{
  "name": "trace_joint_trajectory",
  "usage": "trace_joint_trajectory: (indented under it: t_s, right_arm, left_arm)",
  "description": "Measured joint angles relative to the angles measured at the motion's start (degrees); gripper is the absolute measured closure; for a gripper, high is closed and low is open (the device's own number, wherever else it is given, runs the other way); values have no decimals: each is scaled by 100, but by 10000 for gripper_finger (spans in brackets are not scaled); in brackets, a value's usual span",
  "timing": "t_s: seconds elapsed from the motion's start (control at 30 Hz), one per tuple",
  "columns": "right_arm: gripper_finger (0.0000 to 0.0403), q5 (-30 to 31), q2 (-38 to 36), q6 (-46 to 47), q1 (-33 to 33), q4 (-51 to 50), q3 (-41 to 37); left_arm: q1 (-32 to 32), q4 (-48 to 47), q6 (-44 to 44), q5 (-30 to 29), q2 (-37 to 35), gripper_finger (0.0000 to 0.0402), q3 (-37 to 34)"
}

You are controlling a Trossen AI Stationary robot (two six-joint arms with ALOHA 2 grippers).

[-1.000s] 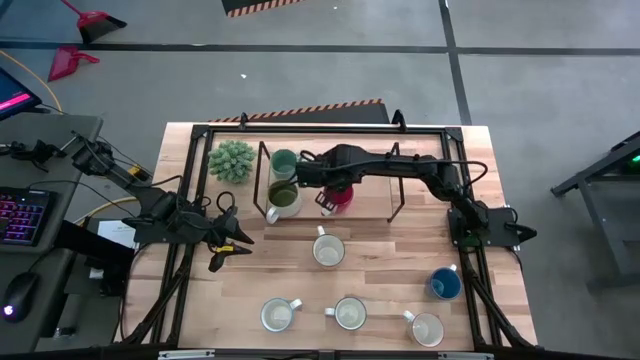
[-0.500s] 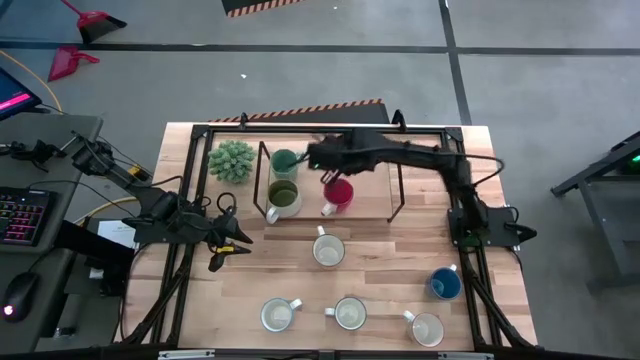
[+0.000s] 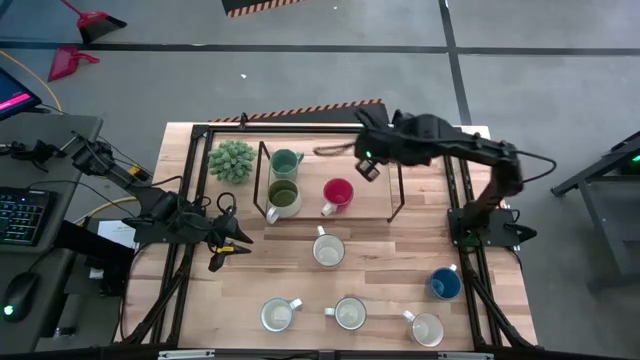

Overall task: Place coffee mugs
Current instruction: Adjust the mugs on the shelf

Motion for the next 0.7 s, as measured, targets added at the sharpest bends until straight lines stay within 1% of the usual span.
trace_joint_trajectory:
  t_s: [0.1, 0.17, 0.27, 0.37, 0.43, 0.5, 0.7]
  right_arm:
    - [386, -53, -598, 468, 84, 354, -1226]
    - [386, -232, -1003, 630, 105, 813, -2015]
    - [386, -681, -1558, 689, 107, 1919, -3118]
    - [386, -1171, -1906, 465, 72, 3170, -3951]
    - [386, -1430, -1976, 352, 50, 3685, -4309]
    - [386, -1512, -1967, 340, 50, 3938, -4497]
    - [386, -1569, -1690, 113, 7, 3952, -4520]
  left_arm:
    - [2, 7, 1, -1, 2, 280, -1]
    - [1, 8, 2, -3, 2, 280, -1]
    - [0, 11, 0, -41, 2, 280, -2]
    - [2, 11, 11, -120, 2, 280, -1]
    - [2, 11, 12, -151, 2, 280, -2]
    - [0, 11, 11, -191, 1, 280, -2]
    - [0, 11, 13, -306, 2, 280, -2]
